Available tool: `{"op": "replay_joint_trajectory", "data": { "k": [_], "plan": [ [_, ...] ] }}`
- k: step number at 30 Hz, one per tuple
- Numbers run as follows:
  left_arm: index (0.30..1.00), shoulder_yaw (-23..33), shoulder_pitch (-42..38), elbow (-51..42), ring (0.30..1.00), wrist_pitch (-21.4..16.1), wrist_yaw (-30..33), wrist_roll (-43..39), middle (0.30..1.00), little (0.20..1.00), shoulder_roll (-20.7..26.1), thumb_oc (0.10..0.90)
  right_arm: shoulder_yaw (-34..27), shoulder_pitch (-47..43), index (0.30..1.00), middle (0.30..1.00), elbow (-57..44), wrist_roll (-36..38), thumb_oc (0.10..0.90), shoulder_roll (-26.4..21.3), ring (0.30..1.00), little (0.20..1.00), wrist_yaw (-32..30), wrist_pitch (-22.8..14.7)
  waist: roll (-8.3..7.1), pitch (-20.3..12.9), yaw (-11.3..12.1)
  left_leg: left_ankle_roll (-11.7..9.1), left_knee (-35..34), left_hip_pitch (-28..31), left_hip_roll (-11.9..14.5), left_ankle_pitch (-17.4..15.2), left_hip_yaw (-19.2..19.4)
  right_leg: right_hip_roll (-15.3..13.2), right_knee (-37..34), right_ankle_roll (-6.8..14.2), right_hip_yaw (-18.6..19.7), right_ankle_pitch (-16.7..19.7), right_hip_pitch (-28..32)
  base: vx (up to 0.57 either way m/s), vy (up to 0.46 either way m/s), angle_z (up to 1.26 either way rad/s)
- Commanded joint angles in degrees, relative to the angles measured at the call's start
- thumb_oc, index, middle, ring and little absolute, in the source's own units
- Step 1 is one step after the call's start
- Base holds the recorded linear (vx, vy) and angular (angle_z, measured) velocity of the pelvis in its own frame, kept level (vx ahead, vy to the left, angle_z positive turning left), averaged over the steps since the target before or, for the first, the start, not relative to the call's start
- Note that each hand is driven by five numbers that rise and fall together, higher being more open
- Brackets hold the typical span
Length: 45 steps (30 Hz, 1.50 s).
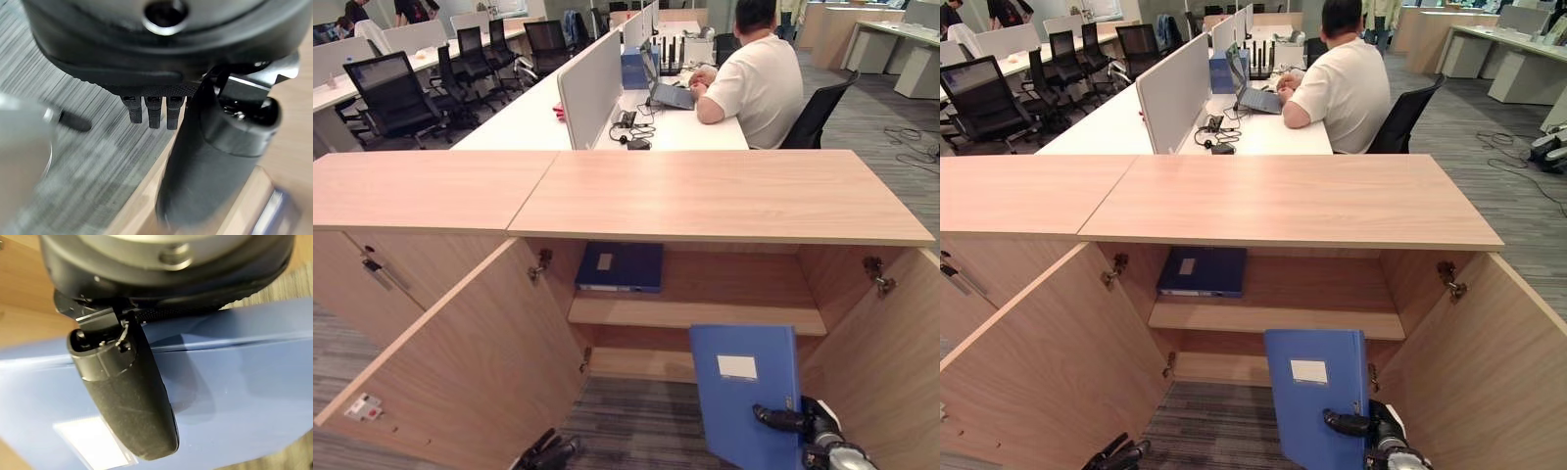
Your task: Put the empty folder in the office cabinet
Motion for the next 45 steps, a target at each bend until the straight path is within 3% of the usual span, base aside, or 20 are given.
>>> {"op": "replay_joint_trajectory", "data": {
  "k": [1, 3, 8, 11, 12, 15, 18, 19, 21, 22, 24, 27, 41, 45],
  "plan": [
    [0.900, -3.25, -3.88, -3.70, 0.900, -1.59, 0.86, -0.12, 0.900, 0.900, 4.44, 0.800, -3.22, -8.39, 0.300, 0.300, -4.53, 14.80, 0.400, -0.85, 0.300, 0.300, -1.61, -6.95, -1.05, 1.67, 0.34, -0.81, -0.06, 5.24, -0.66, -10.10, -1.36, 1.06, 0.44, 0.87, -3.61, -2.52, -3.77, -0.04, -0.131, 0.12],
    [0.900, -5.12, -3.55, -1.97, 0.900, -0.54, 0.70, -2.03, 0.900, 0.900, 3.93, 0.800, -3.54, -12.08, 0.300, 0.300, -4.90, 26.86, 0.400, 1.42, 0.300, 0.300, -2.10, -8.61, -0.60, 3.68, 0.58, -1.43, -0.06, 3.18, -0.28, -8.99, -2.20, 1.23, 0.44, 0.57, -4.47, -2.27, -5.54, -0.08, -0.127, 0.24],
    [0.900, -8.37, -3.79, 0.73, 0.900, 0.14, 0.49, -2.70, 0.900, 0.900, 4.09, 0.800, -3.93, -21.11, 0.300, 0.300, -5.94, 39.72, 0.400, 2.57, 0.300, 0.300, -2.41, -13.50, 0.90, 5.81, 1.23, -2.48, -0.06, -1.07, 0.24, -6.90, -3.33, 1.71, 0.44, -0.34, -4.95, -2.08, -9.46, -0.07, -0.089, 0.17],
    [0.900, -6.81, -4.81, 1.83, 0.900, -0.28, 1.71, -3.90, 0.900, 0.900, 3.54, 0.800, -7.37, -23.13, 0.300, 0.300, -10.97, 45.32, 0.400, 3.26, 0.300, 0.300, -2.36, -18.75, 0.84, 9.80, 1.91, -3.27, 17.48, -10.67, -1.16, -9.42, 1.13, 0.09, 5.98, -2.43, -6.01, -5.05, -10.73, -0.10, -0.067, 0.26],
    [0.900, -6.75, -4.75, 2.21, 0.900, -0.22, 1.68, -3.64, 0.900, 0.900, 3.50, 0.800, -7.79, -23.16, 0.300, 0.300, -11.25, 45.53, 0.400, 3.28, 0.300, 0.300, -2.33, -18.95, 1.07, 9.82, 2.02, -2.92, 17.19, -11.70, -1.39, -8.88, 1.74, 0.01, 6.04, -2.59, -6.42, -5.34, -10.34, 0.04, -0.007, 0.50],
    [0.900, -6.81, -5.41, 4.05, 0.900, 0.12, 2.21, -2.66, 0.900, 0.900, 3.63, 0.800, -8.34, -25.26, 0.300, 0.300, -12.12, 46.94, 0.400, 2.52, 0.300, 0.300, -3.56, -20.96, 1.77, 10.76, 3.38, -2.04, 12.51, -20.53, -2.95, -2.91, 2.84, 0.68, 6.40, -2.74, -5.72, -6.50, -9.90, 0.15, 0.076, 0.55],
    [0.900, -6.97, -4.95, 4.53, 0.900, 0.37, 2.38, -2.10, 0.900, 0.900, 4.11, 0.800, -8.20, -26.63, 0.300, 0.300, -12.41, 47.67, 0.400, 2.80, 0.300, 0.300, -3.70, -21.55, 2.53, 10.88, 4.31, -1.97, 8.85, -19.94, -2.49, -0.96, 2.07, 1.92, 7.37, -2.96, -3.92, -7.63, -10.15, 0.15, 0.088, -0.47],
    [0.900, -6.48, -3.53, 5.55, 0.900, 0.25, 2.71, -1.03, 0.900, 0.900, 3.97, 0.800, -8.10, -28.12, 0.300, 0.300, -12.84, 48.20, 0.400, 2.56, 0.300, 0.300, -3.63, -22.21, 3.59, 10.86, 4.58, -1.20, 6.87, -18.80, -2.25, 0.21, 1.00, 2.60, 8.23, -2.84, -2.31, -8.83, -10.15, 0.13, 0.155, -1.08],
    [0.900, -6.41, -3.62, 6.77, 0.900, 0.11, 2.69, 0.16, 0.900, 0.900, 4.12, 0.800, -8.38, -29.14, 0.300, 0.300, -12.92, 48.35, 0.400, 2.45, 0.300, 0.300, -3.68, -22.47, 3.98, 11.19, 4.66, -0.85, 6.70, -19.15, -2.34, 0.47, 1.26, 2.40, 8.97, -2.76, -1.53, -9.27, -10.86, 0.08, 0.191, -0.81],
    [0.900, -6.47, -4.39, 10.05, 0.900, -0.57, 3.34, 2.04, 0.900, 0.900, 4.38, 0.800, -8.72, -32.83, 0.300, 0.300, -12.36, 49.29, 0.400, 2.55, 0.300, 0.300, -4.10, -23.82, 4.90, 12.17, 4.97, -0.12, 6.64, -20.17, -2.41, 0.49, 2.89, 1.36, 11.39, -2.36, -0.16, -10.19, -13.95, 0.00, 0.164, -0.55],
    [0.900, -6.75, -5.04, 12.10, 0.900, -0.66, 3.80, 2.78, 0.900, 0.900, 4.71, 0.800, -8.90, -35.73, 0.300, 0.300, -12.35, 50.16, 0.400, 2.33, 0.300, 0.300, -4.75, -24.99, 5.26, 13.27, 4.95, 0.33, 7.58, -21.21, -2.78, 0.00, 4.27, 0.55, 13.64, -2.01, 0.73, -10.24, -17.10, 0.00, 0.233, -0.58],
    [0.900, -7.84, -5.39, 13.28, 0.900, -0.90, 4.04, 4.18, 0.900, 0.900, 4.92, 0.800, -8.62, -39.89, 0.300, 0.300, -11.63, 50.64, 0.400, 2.08, 0.300, 0.300, -5.61, -26.34, 5.99, 13.87, 5.40, 0.77, 7.81, -22.55, -2.75, -0.45, 5.64, 0.37, 14.32, -1.37, 1.90, -8.99, -20.81, 0.01, 0.161, -0.57],
    [0.900, -13.37, -7.08, 6.20, 0.900, -2.52, 4.10, 5.74, 0.900, 0.900, 8.18, 0.800, -8.57, -56.13, 0.300, 0.300, -8.42, 50.40, 0.400, -3.73, 0.300, 0.300, -10.17, -30.90, 10.05, 20.23, 6.19, 1.81, 9.06, -26.38, -4.66, -1.53, 7.31, -1.94, 19.57, 0.42, 2.50, -8.97, -28.78, -0.01, 0.064, -0.07],
    [0.900, -13.72, -8.23, 5.76, 0.900, -2.71, 4.59, 6.13, 0.900, 0.900, 9.24, 0.800, -6.63, -60.27, 0.300, 0.300, -9.06, 48.97, 0.400, -5.44, 0.300, 0.300, -11.52, -31.28, 10.01, 22.25, 6.44, 2.30, 13.17, -30.10, -4.94, -3.08, 7.70, -2.81, 24.91, 0.43, 2.21, -10.20, -32.82, -0.03, 0.024, -0.01]
  ]
}}
